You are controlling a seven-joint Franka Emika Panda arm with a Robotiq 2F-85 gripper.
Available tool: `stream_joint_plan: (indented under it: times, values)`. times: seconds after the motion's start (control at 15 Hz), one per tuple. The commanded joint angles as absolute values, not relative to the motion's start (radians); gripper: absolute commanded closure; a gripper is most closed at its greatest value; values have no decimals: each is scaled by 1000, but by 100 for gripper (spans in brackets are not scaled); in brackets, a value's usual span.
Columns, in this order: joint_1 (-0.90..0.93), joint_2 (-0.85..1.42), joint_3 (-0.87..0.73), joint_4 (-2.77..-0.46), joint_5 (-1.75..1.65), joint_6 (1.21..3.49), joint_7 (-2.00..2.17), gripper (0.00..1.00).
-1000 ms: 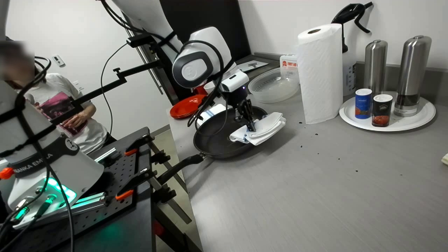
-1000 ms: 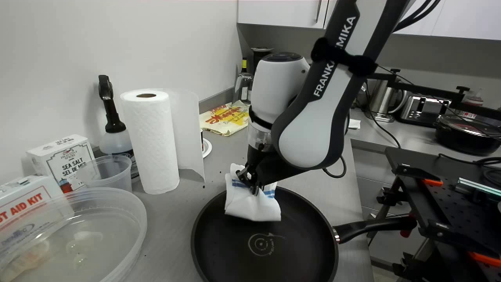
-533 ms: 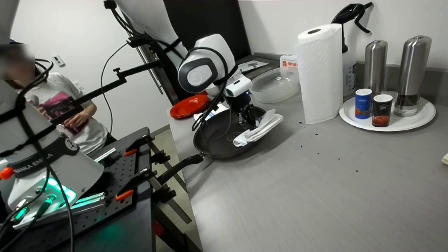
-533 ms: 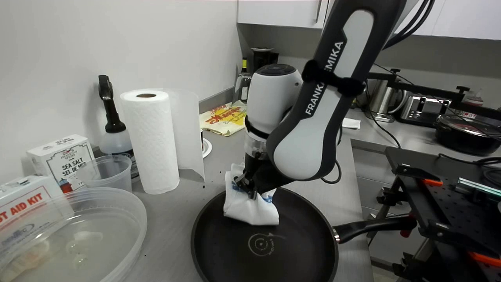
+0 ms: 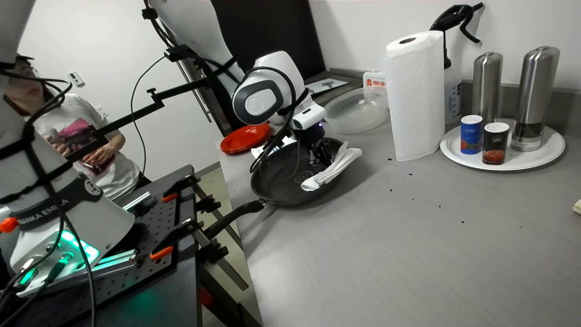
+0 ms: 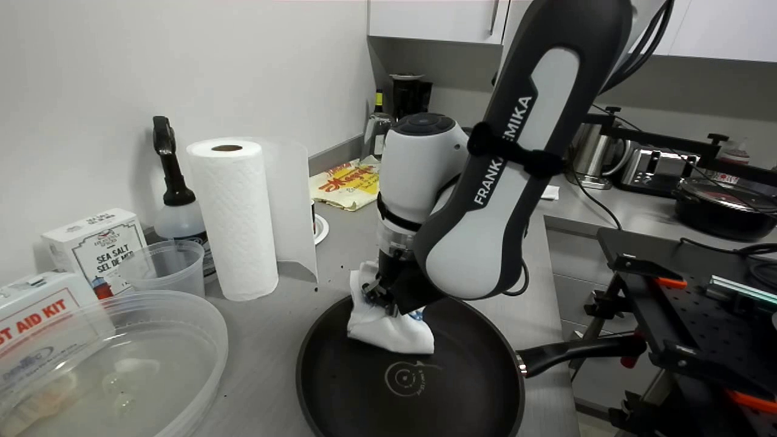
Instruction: Pick the cloth and wipe the pan with it
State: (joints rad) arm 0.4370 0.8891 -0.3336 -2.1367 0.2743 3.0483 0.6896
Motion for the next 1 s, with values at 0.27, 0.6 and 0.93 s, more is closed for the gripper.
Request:
stream_joint_plan:
  times: [0.27,0.6,0.93]
  values:
    - [419,942,-298,-2091,276,3007,698,98]
    - [330,923,-203,-2062,281,2935,677,98]
    - [245,923,-104,-2022,290,2845,676,98]
